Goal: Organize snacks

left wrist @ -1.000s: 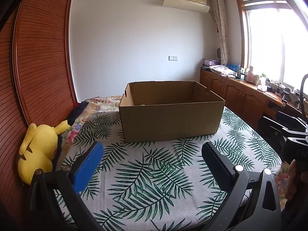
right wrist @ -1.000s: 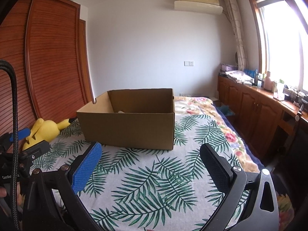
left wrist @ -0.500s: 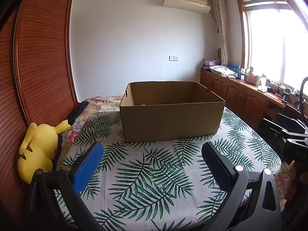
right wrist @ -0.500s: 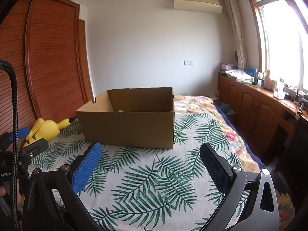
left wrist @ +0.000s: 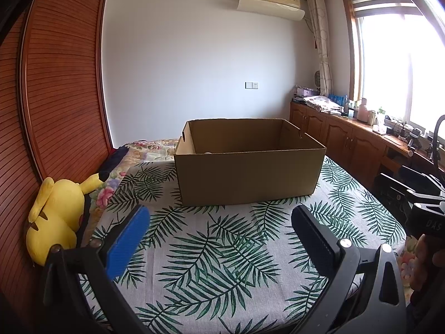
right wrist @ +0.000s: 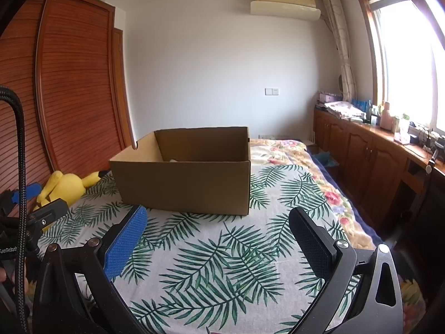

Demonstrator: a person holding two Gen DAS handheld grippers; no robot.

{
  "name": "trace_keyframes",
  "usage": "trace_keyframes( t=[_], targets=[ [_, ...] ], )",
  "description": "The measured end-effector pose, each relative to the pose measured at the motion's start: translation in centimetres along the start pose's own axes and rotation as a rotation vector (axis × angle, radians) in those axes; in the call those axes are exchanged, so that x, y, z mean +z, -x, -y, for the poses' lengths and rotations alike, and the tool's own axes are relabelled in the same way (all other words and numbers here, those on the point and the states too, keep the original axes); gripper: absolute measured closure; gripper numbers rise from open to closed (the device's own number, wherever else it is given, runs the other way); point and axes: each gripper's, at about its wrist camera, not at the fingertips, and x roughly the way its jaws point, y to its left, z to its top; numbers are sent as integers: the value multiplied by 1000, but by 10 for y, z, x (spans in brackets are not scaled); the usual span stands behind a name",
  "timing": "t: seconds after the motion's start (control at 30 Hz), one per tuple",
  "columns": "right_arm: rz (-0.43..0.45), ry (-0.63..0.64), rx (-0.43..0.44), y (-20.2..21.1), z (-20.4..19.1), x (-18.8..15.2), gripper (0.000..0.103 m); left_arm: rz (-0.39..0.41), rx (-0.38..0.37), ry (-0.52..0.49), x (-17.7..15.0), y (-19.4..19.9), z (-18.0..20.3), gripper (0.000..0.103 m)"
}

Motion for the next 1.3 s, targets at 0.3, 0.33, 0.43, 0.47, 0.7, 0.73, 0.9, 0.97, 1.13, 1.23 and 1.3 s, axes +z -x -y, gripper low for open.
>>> trace_keyframes(
  t=[0.3, 0.33, 0.43, 0.47, 0.7, 0.73, 0.9, 0.97, 1.13, 1.23, 1.3],
  targets=[
    [3, 2, -3, 0, 0, 0, 0, 1, 5, -3, 1, 0, 0, 0],
    [3, 3, -2, 0, 0, 0, 0, 2, 7, -6, 1, 0, 0, 0],
    [3, 2, -2, 0, 0, 0, 0, 2, 8, -7, 1, 0, 0, 0],
    [3, 1, -2, 0, 0, 0, 0, 2, 7, -7, 1, 0, 0, 0],
    [3, 0, -3, 0, 0, 0, 0, 2, 7, -6, 1, 1, 1, 0],
    [3, 1, -3, 0, 0, 0, 0, 2, 7, -6, 1, 1, 1, 0],
    [4, 0, -2, 0, 0, 0, 0, 3, 6, -6, 2, 1, 1, 0],
    [4, -1, -3, 0, 0, 0, 0, 4, 6, -6, 2, 1, 1, 0],
    [7, 1, -4, 1, 0, 1, 0, 6, 5, -4, 3, 2, 1, 0],
    [7, 0, -4, 1, 0, 1, 0, 8, 5, -4, 3, 2, 1, 0],
    [7, 0, -4, 1, 0, 1, 0, 8, 5, -3, 3, 2, 1, 0]
  ],
)
